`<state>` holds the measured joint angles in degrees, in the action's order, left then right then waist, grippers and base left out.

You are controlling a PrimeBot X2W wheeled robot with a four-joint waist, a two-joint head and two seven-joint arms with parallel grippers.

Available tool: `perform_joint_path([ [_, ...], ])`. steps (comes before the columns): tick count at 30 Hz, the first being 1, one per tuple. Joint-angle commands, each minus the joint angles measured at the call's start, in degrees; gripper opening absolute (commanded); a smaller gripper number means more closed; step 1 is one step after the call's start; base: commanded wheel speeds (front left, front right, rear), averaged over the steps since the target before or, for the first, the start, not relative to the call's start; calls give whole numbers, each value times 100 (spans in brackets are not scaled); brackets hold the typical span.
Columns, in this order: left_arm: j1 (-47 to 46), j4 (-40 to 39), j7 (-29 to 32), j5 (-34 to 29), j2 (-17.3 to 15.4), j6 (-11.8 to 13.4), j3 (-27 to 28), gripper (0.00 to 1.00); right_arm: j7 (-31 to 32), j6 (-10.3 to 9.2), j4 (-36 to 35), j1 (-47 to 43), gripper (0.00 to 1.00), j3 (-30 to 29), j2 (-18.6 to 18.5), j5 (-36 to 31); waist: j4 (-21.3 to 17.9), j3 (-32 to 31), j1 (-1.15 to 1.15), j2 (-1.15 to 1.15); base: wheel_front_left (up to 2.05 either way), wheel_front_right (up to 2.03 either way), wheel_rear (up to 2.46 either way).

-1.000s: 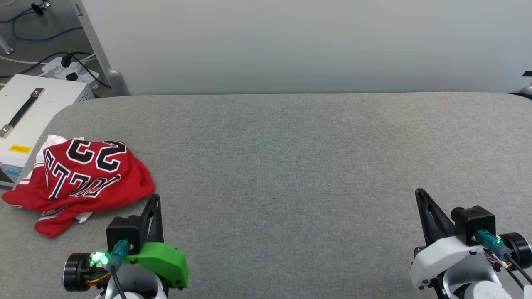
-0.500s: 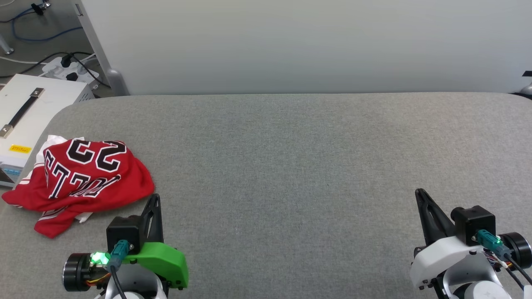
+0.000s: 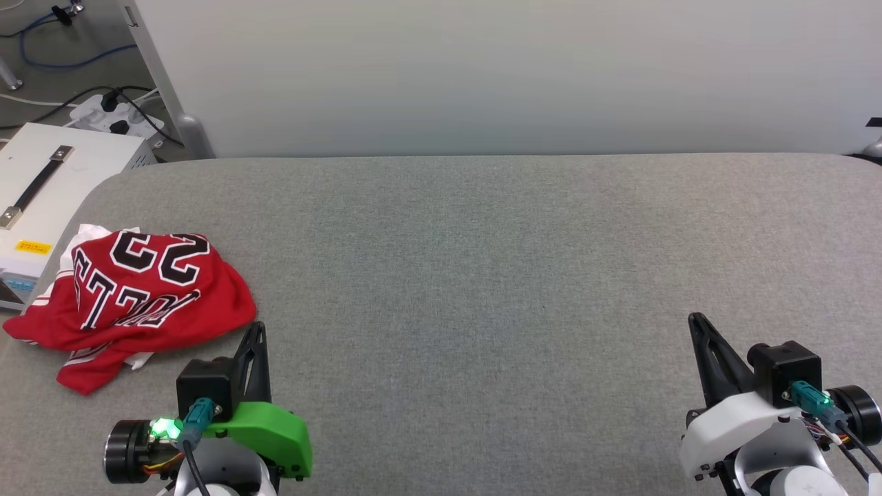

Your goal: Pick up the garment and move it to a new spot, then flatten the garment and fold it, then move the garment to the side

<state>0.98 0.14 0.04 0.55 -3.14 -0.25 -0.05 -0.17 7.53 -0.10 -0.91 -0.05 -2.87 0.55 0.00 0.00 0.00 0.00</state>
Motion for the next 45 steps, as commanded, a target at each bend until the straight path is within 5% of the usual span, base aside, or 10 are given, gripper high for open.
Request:
perform_joint_path([
  [1,-98,-14,-4,-55,26,25,5,0,17,-4,10,91,0,5,0,-55,0,0,0,0,0,0,0],
  [5,-98,-14,-4,-55,26,25,5,0,17,-4,10,91,0,5,0,-55,0,0,0,0,0,0,0],
  [6,2,0,0,1,-1,0,0,100,0,0,-1,-1,100,0,0,2,0,0,0,0,0,0,0],
  [45,-24,-99,-427,82,7,217,-206,100,-421,-1,-307,-146,100,-248,0,597,2,16,0,0,0,0,0],
])
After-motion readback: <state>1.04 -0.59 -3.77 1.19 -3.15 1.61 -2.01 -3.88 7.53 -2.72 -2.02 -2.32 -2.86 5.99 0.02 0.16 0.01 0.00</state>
